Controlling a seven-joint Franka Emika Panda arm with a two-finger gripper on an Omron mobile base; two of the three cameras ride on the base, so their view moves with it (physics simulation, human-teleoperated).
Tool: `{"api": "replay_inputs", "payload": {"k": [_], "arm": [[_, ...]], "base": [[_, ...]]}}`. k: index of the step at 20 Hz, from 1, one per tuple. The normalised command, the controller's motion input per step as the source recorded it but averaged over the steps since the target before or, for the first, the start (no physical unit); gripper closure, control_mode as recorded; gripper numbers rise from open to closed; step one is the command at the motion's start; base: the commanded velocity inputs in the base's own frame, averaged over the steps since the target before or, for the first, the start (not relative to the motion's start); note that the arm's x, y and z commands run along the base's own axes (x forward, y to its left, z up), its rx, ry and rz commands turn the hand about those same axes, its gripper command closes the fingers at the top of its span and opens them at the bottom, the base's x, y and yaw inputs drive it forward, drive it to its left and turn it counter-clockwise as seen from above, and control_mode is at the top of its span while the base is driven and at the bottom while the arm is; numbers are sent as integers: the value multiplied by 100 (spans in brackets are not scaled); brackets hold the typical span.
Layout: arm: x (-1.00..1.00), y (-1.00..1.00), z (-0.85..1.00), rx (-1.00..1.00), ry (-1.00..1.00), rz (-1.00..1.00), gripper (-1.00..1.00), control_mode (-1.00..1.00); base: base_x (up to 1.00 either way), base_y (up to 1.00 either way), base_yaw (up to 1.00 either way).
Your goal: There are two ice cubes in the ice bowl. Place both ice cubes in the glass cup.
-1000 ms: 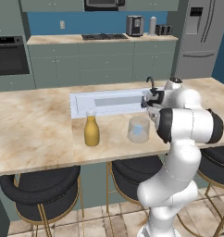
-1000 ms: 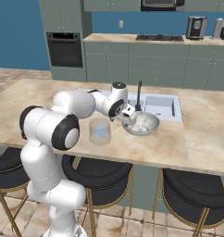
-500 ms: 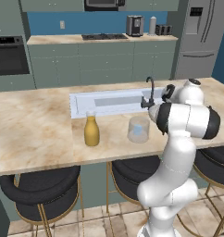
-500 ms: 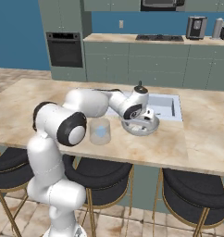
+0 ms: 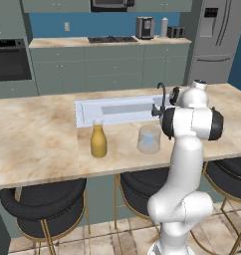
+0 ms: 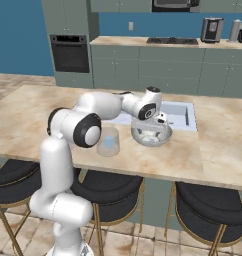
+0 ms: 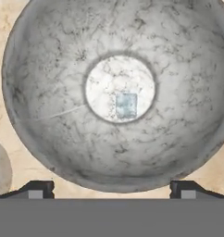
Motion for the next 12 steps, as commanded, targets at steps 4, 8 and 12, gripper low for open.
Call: {"api": "replay_inputs", "payload": {"k": [4,8,12], "arm": [[35,1,-24,-2,16,-2,-100,-100],[13,0,-23,0,16,0,-100,-100],[0,0,-23,0,15,0,-100,-100]], "base": [[0,0,0],[0,0,0],[0,0,0]]}}
